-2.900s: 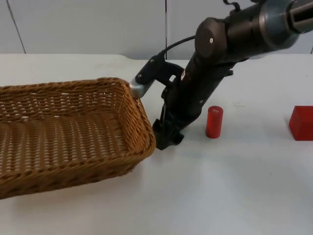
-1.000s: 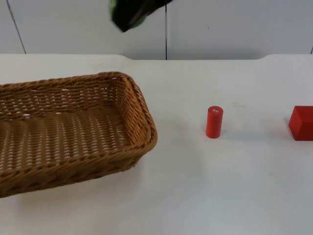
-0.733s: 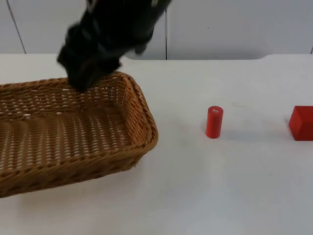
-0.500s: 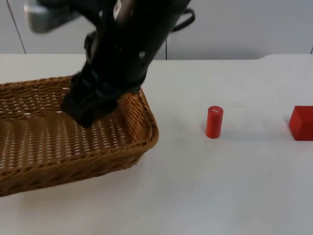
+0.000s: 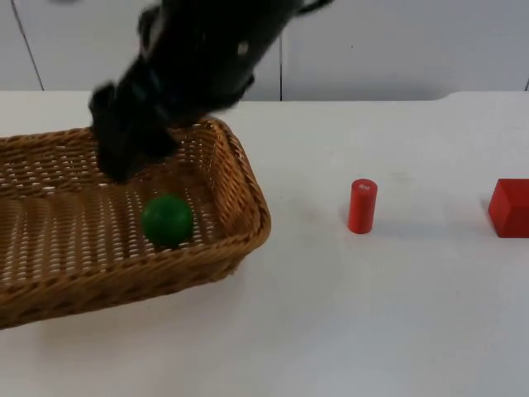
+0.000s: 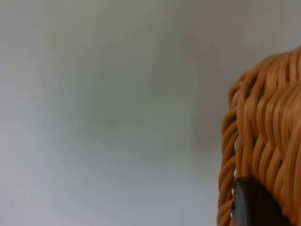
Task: Pick up the basket with the left hand and place the object to the left of the red cylinder into the basket with the right hand.
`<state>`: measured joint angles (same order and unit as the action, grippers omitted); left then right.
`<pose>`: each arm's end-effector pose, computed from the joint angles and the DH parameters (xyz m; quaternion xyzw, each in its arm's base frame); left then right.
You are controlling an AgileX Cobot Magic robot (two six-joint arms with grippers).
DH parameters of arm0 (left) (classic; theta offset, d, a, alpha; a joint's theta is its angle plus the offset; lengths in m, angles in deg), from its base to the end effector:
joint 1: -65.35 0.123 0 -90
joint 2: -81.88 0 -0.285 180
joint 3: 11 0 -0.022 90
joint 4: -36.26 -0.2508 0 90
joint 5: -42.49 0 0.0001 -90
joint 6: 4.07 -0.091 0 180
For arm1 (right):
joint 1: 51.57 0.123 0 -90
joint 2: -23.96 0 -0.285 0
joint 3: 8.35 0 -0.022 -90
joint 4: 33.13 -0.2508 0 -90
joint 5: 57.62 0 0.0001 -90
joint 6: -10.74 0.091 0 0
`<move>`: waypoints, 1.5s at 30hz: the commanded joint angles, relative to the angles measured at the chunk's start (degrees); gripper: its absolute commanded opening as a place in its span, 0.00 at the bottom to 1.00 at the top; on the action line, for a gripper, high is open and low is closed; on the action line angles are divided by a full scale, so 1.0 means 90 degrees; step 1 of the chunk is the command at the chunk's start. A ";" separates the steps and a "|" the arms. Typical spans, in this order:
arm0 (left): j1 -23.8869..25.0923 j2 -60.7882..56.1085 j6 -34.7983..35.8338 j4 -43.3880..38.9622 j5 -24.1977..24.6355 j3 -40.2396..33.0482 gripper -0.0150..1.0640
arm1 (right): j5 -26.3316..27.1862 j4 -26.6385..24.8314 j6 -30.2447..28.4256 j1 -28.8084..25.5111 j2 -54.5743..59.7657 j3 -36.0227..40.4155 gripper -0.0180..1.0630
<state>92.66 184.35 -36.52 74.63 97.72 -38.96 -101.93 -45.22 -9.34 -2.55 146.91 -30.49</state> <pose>0.2595 0.0818 0.1771 -0.1580 0.9514 -0.2490 0.0893 0.2901 0.3543 0.2634 -0.4970 0.8097 0.1643 0.2654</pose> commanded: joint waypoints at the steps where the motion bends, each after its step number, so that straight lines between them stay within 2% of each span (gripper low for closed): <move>1: 0.0007 -0.0028 -0.0046 0.0297 0.0135 0.0008 0.01 | -0.0063 0.0091 0.0021 0.0031 -0.0498 -0.0001 0.72; 7: 0.0007 -0.0028 -0.0082 0.0334 0.0135 0.0008 0.01 | -0.0659 0.0517 0.0379 0.0031 -0.1634 0.0030 0.72; 10: -0.0007 -0.0028 -0.0082 0.0349 0.0135 0.0008 0.01 | -0.0672 0.0649 0.0530 0.0031 -0.2215 0.0328 0.72; 14: -0.0007 -0.0028 -0.0122 0.0389 0.0135 0.0008 0.01 | -0.0588 0.0734 0.0739 0.0031 -0.3315 0.1245 0.72; 15: -0.0007 -0.0028 -0.0122 0.0389 0.0135 0.0008 0.01 | -0.0588 0.0734 0.0739 0.0031 -0.3315 0.1245 0.72; 19: -0.0007 -0.0028 -0.0177 0.0451 0.0135 0.0008 0.01 | -0.0577 0.1192 0.1318 0.0031 -0.4414 0.2313 0.72; 24: -0.0007 -0.0028 -0.0194 0.0463 0.0135 0.0008 0.01 | -0.0577 0.1550 0.1762 0.0031 -0.5241 0.3146 0.72; 35: -0.0024 -0.0028 -0.0194 0.0463 0.0148 0.0008 0.01 | -0.0378 0.1826 0.1804 0.0031 -0.6621 0.4342 0.72; 40: -0.0442 -0.0028 -0.0182 0.0416 0.0084 0.0008 0.01 | -0.0311 0.1859 0.1804 0.0031 -0.6849 0.4540 0.72; 43: -0.1151 -0.0028 -0.0152 0.0422 -0.0200 0.0008 0.01 | -0.0311 0.1875 0.1804 0.0031 -0.6870 0.4587 0.72; 45: -0.1291 -0.0028 -0.0140 0.0498 -0.0246 0.0008 0.01 | -0.0282 0.1876 0.1804 0.0031 -0.6870 0.4587 0.72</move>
<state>81.91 184.35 -38.15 76.52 95.14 -38.96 -105.68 -28.70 6.68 -2.34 85.46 10.66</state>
